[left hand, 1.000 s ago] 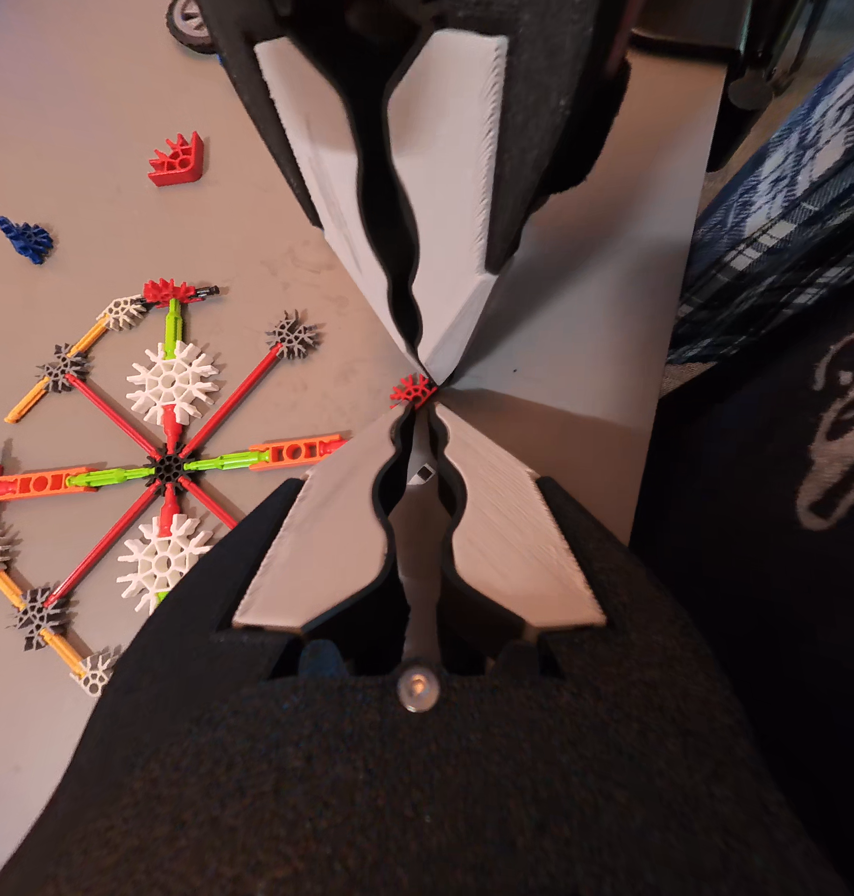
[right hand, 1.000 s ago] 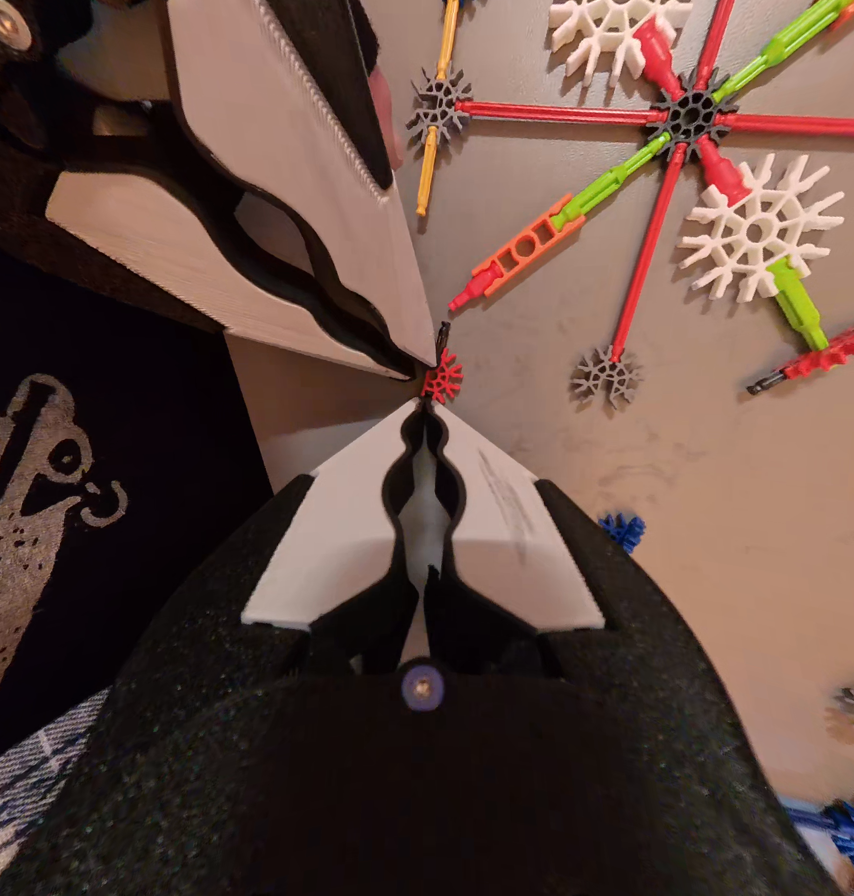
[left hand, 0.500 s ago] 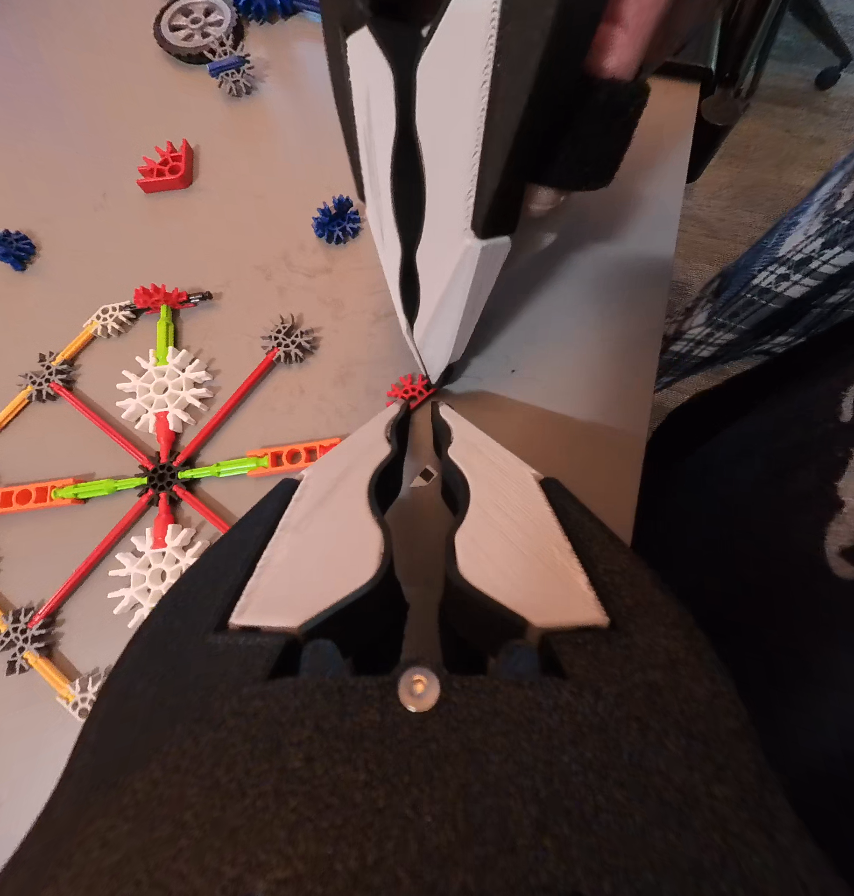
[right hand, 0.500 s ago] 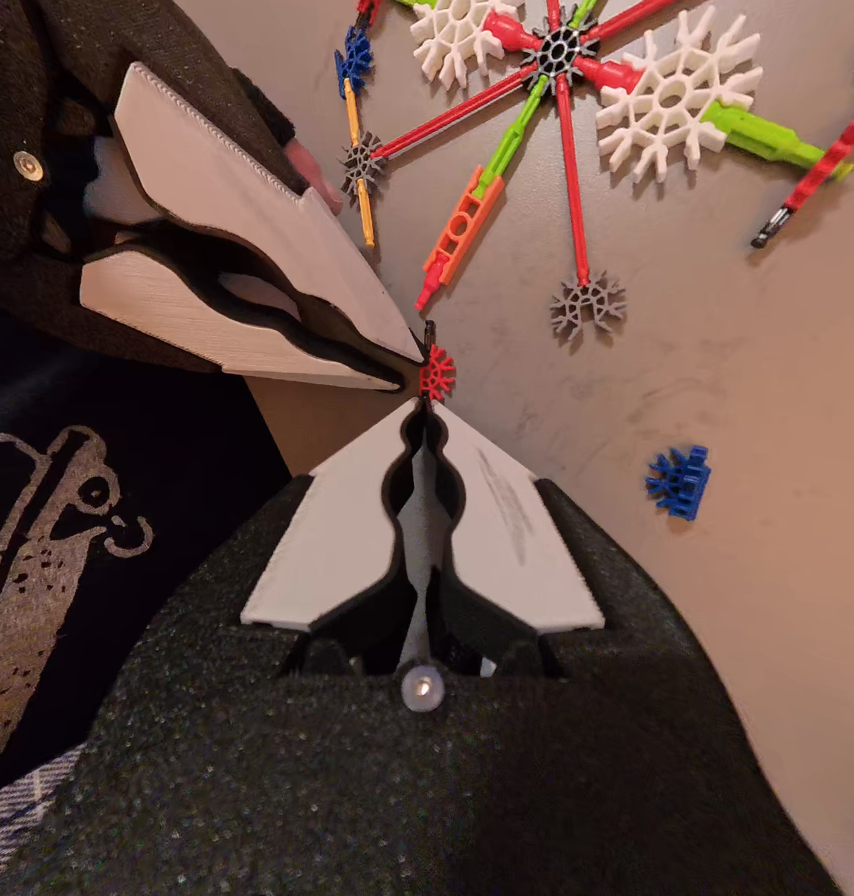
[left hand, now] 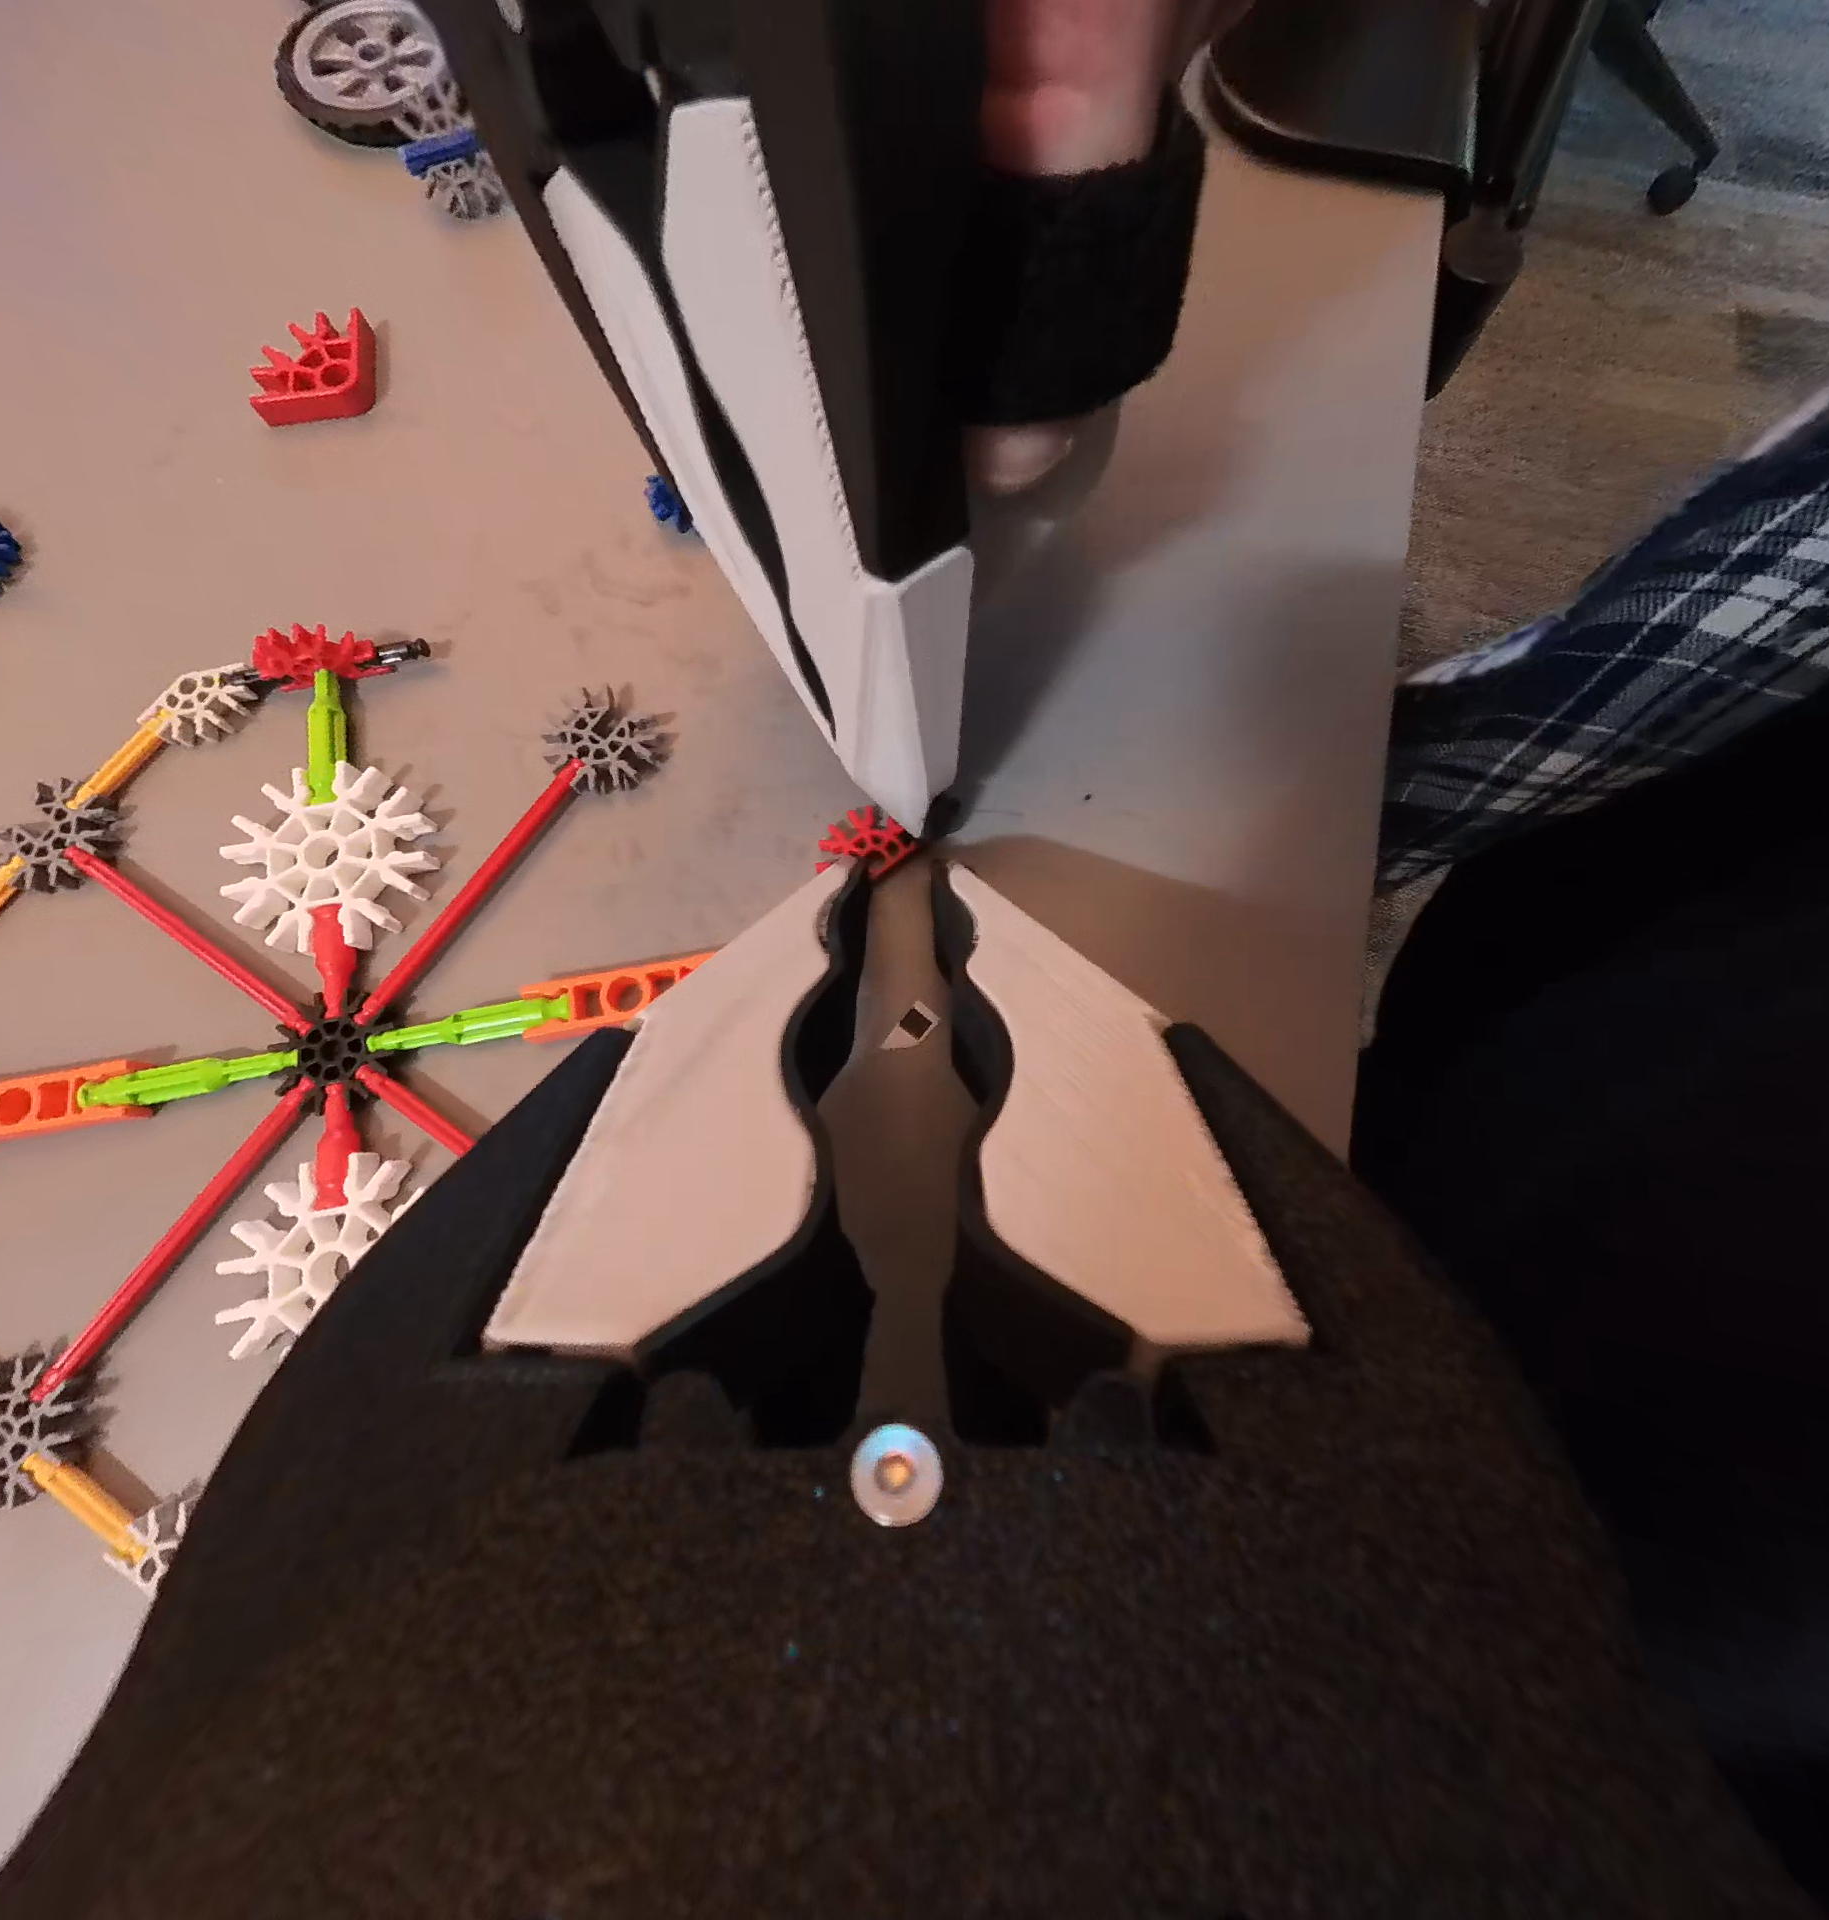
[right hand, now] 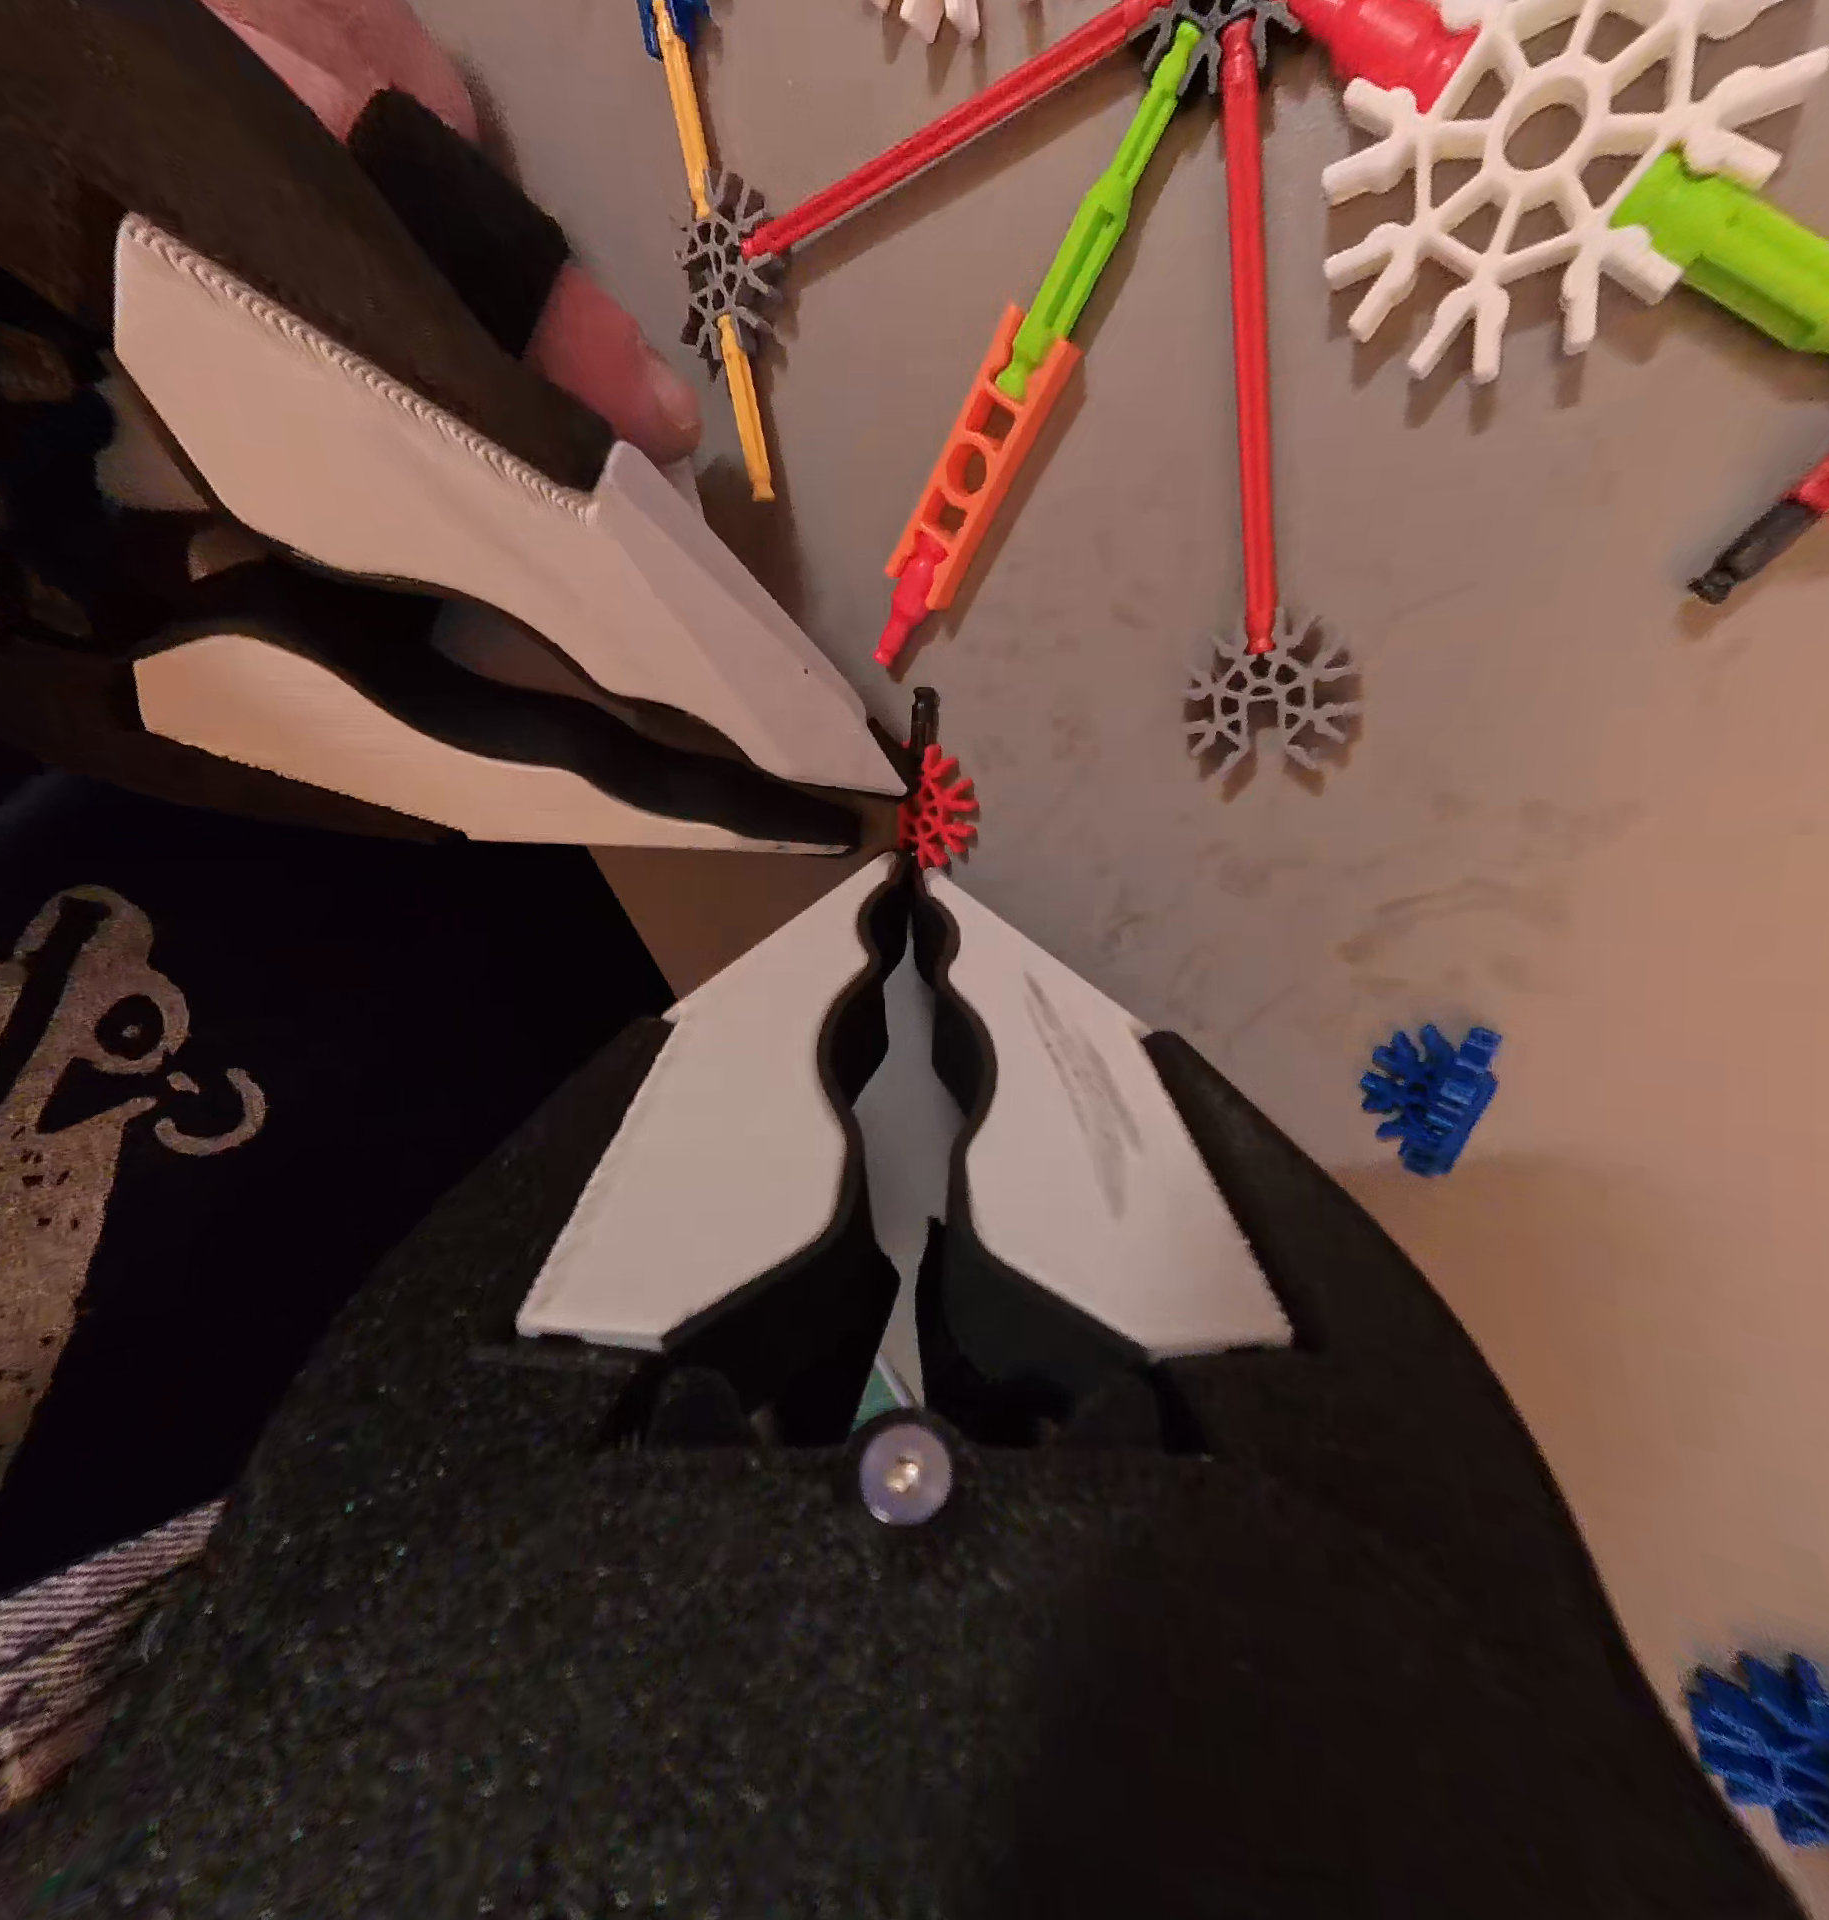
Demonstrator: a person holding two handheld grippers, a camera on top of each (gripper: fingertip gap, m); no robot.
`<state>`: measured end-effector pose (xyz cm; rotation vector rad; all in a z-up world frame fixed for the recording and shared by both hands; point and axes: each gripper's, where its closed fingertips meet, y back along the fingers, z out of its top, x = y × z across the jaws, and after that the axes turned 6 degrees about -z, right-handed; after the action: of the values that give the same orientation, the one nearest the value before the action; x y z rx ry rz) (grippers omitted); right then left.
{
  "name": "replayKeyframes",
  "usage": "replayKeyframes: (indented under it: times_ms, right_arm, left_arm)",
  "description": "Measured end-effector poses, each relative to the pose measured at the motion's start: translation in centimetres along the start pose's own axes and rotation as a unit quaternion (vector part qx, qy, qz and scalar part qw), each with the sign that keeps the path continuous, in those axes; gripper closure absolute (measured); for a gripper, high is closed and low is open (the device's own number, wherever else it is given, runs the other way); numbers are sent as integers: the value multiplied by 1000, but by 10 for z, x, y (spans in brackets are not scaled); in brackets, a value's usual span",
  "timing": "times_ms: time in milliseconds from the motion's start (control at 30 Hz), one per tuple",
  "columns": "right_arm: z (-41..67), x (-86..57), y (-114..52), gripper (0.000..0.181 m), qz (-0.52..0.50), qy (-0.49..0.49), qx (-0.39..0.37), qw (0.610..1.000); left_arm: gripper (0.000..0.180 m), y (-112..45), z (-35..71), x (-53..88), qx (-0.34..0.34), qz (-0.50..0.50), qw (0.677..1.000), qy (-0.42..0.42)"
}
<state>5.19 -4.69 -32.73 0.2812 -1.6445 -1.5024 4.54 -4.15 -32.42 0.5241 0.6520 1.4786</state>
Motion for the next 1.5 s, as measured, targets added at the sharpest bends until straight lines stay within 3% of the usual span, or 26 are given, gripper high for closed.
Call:
replayKeyframes:
  times_ms: [133, 400, 600, 800, 1133, 1333, 1500]
  right_arm:
    - [0, 0, 0, 181, -11, -3, 2, 1000]
    - [5, 0, 12, 179, 8, -59, -139, 989]
    - [-4, 2, 16, 171, -63, -14, -179, 982]
    - [0, 0, 2, 164, -141, 54, -199, 968]
    - [6, 4, 0, 181, -185, 130, -239, 944]
    - [4, 1, -2, 181, -210, 158, -234, 936]
    - [10, 7, 8, 164, -200, 137, -256, 936]
  left_arm:
    - [170, 0, 0, 1, 0, -4, 1000, -4]
    - [179, 1, 0, -5, -2, -27, 1000, -8]
    - [178, 4, 3, -10, -15, -44, 999, -14]
    - [176, 6, 1, -9, -13, -32, 999, -16]
    - [173, 35, 1, 5, -43, 31, 999, 2]
    - [169, 38, -12, 10, -16, 53, 998, 11]
    - [170, 57, -18, 24, -20, 84, 996, 25]
